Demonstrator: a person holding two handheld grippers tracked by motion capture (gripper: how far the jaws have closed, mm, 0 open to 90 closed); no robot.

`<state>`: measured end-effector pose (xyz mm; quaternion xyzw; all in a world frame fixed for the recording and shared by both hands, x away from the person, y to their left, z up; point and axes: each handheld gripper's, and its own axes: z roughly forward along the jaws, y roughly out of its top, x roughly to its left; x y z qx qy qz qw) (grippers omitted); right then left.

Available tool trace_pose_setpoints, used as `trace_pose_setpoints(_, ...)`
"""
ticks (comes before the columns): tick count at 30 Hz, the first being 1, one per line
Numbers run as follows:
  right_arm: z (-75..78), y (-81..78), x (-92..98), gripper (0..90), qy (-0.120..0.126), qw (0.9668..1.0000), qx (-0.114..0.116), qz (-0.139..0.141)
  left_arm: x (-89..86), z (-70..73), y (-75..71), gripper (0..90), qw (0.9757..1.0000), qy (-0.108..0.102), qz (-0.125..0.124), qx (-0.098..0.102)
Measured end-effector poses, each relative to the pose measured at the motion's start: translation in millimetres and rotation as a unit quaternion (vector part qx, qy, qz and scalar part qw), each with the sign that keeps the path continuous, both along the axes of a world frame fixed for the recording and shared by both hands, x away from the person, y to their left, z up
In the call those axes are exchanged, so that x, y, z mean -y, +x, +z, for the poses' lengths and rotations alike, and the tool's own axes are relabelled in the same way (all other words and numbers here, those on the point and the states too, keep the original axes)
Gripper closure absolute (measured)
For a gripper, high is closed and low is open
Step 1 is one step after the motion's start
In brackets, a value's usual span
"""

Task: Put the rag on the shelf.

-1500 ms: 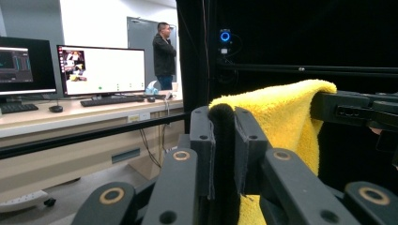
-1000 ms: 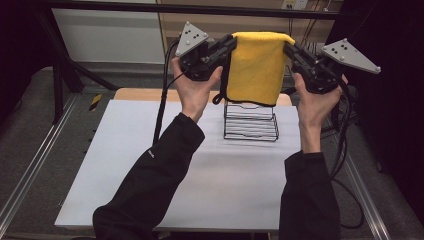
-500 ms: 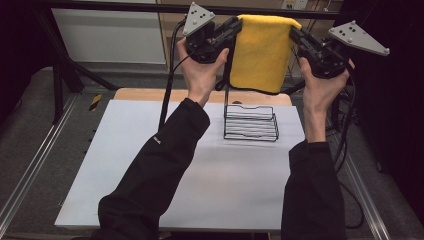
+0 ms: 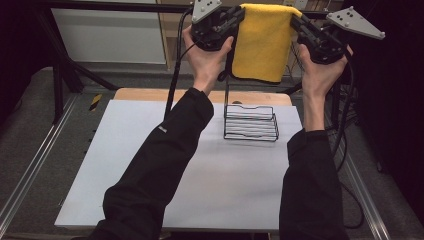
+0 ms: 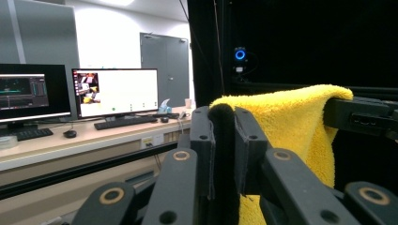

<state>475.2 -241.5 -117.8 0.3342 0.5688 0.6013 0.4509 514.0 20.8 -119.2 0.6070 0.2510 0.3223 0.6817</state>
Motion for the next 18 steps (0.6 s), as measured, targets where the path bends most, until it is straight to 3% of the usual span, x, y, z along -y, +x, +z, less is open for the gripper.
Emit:
trace_pose_setpoints(9, -20.3, 17.0, 6.0, 83.6, -0.009, 0.9999, -0.009, 0.003, 3.4, -20.4, 14.5, 80.0, 0.9997, 0.021, -0.005, -0.005)
trace_pose_setpoints(18, -45.0, 16.6, 13.8, 83.5, -0.016, 0.9993, -0.032, 0.01, 7.3, -48.4, 15.7, 80.0, 0.9991, 0.032, -0.018, -0.019)
